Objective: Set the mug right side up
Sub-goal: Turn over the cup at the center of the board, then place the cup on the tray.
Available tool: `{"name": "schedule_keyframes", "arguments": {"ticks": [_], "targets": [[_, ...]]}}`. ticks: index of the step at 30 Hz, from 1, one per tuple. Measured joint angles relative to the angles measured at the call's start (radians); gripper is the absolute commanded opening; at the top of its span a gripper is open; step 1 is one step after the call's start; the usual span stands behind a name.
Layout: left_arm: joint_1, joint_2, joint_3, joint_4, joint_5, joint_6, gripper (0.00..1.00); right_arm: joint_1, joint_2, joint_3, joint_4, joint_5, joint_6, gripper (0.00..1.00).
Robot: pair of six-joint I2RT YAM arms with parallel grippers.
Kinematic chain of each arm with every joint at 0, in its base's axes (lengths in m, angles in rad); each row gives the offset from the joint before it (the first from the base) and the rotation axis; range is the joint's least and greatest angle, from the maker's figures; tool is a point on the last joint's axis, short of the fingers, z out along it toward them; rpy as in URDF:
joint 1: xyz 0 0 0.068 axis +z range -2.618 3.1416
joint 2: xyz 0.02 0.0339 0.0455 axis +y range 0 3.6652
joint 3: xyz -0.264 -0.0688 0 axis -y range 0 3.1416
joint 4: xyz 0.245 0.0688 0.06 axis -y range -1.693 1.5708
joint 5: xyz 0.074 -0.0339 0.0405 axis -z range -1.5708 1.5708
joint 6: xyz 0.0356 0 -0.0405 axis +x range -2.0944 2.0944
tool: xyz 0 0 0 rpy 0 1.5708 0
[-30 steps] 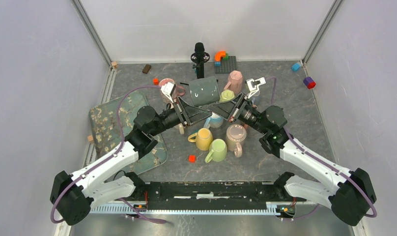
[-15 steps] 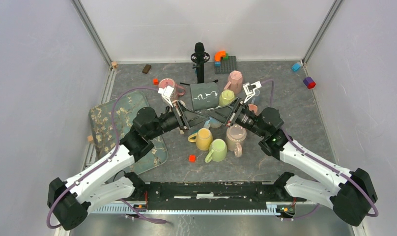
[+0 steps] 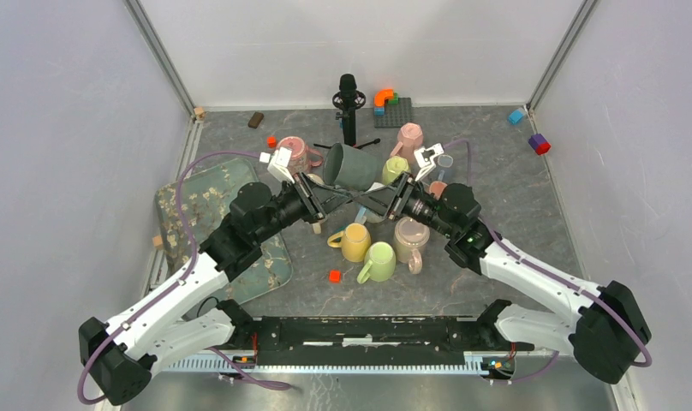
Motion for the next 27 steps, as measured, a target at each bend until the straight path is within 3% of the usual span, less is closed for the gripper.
{"name": "schedule_keyframes", "arguments": {"ticks": [14,23,27], "targets": [[0.01,-0.024,0.166,-0.364,-0.288,0.129,0.02,0.035,0.115,0.058,-0.005,-0.003,-0.045,0.55],[0.024,-0.062,0.277,-0.58,-0.564,0.251,0.02,0.057,0.101,0.117,-0.164,0.043,-0.16,0.85],[0.058,-0.064,0.282,-0.634,-0.656,0.301,0.02,0.062,0.057,0.137,-0.274,0.093,-0.235,0.91]]}}
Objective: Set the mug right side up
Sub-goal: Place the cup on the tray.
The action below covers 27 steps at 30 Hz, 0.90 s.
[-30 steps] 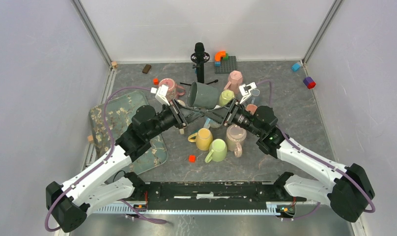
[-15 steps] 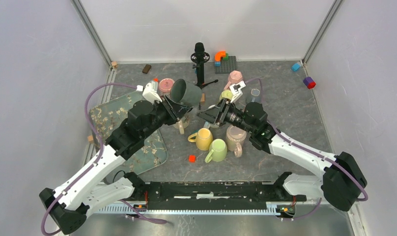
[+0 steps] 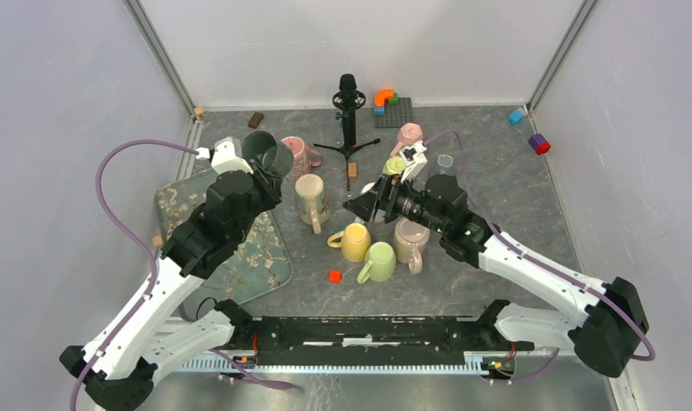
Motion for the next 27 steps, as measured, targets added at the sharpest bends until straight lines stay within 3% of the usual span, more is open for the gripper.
{"name": "schedule_keyframes", "arguments": {"ticks": [11,22,27], "targets": [[0.223,0.08,-0.04,-0.003,-0.106,0.09,0.02,0.001,-0.226,0.03,-0.283,0.163,-0.2,0.93],[0.489,0.324,-0.146,0.161,-0.094,0.093,0.02,0.001,-0.415,0.015,-0.471,0.234,-0.272,0.93],[0.541,0.45,-0.14,0.236,-0.098,0.094,0.02,0.001,-0.494,-0.025,-0.511,0.257,-0.274,0.93]]}}
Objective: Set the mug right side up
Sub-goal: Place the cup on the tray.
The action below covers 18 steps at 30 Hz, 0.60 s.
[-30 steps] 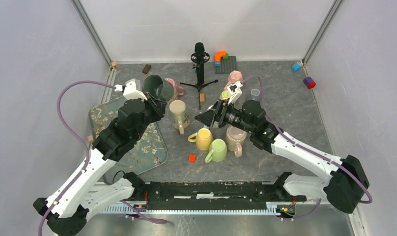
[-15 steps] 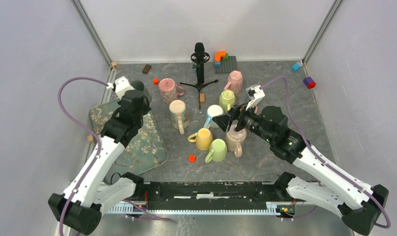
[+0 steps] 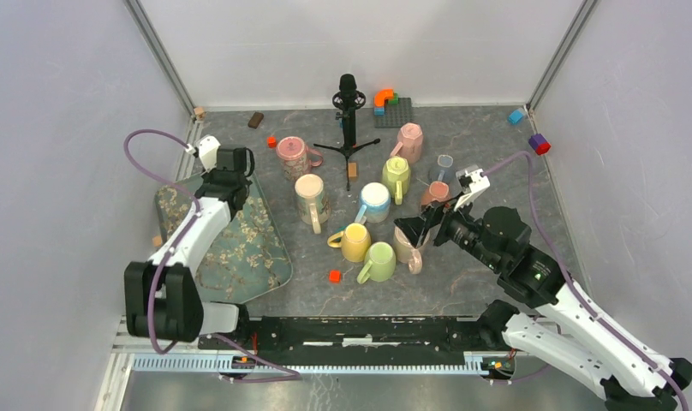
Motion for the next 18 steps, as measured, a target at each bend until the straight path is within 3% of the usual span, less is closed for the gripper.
{"name": "schedule_keyframes", "arguments": {"ticks": [18], "targets": [[0.074,0.265,0.015,0.205,0.127,0.113,0.04,0.0,-0.151,-0.092,-0.092,0.058,0.0,0.96]]}}
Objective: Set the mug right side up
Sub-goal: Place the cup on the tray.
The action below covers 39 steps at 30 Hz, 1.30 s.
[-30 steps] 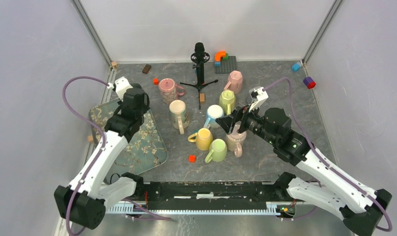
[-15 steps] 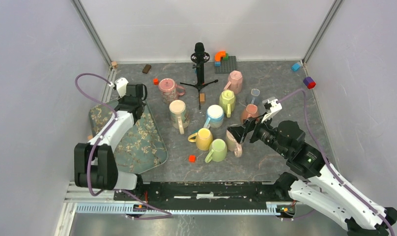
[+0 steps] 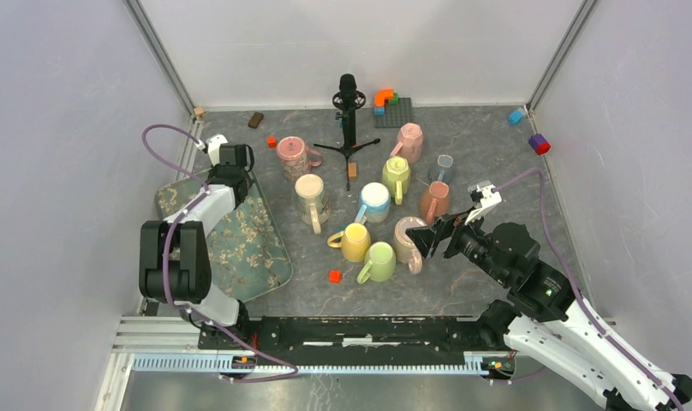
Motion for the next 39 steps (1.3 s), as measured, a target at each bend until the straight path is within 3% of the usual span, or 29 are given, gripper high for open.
{"name": "schedule_keyframes", "arguments": {"ticks": [9,21,22,27,35,39], "targets": [[0.007,0.077,0.075,0.013,0.014,0.026,0.33,0.0,-0.029,-0.01,-0.035,0.036,-0.007,0.98],[0.009,0.118,0.124,-0.013,0.039,0.037,0.62,0.0,-0.043,-0.015,-0.09,0.069,-0.017,0.98],[0.009,0.117,0.142,-0.038,0.039,0.037,0.75,0.0,-0.053,-0.015,-0.112,0.086,-0.018,0.98],[0.009,0.087,0.167,-0.1,0.051,0.038,0.99,0.0,-0.053,-0.015,-0.145,0.119,-0.018,0.98],[-0.005,-0.156,0.183,-0.212,0.159,0.003,1.0,0.0,-0.043,-0.023,-0.199,0.194,-0.019,0.98],[-0.079,-0.289,0.182,-0.264,0.196,-0.02,1.0,0.0,-0.024,-0.035,-0.224,0.205,-0.026,0.98]]}}
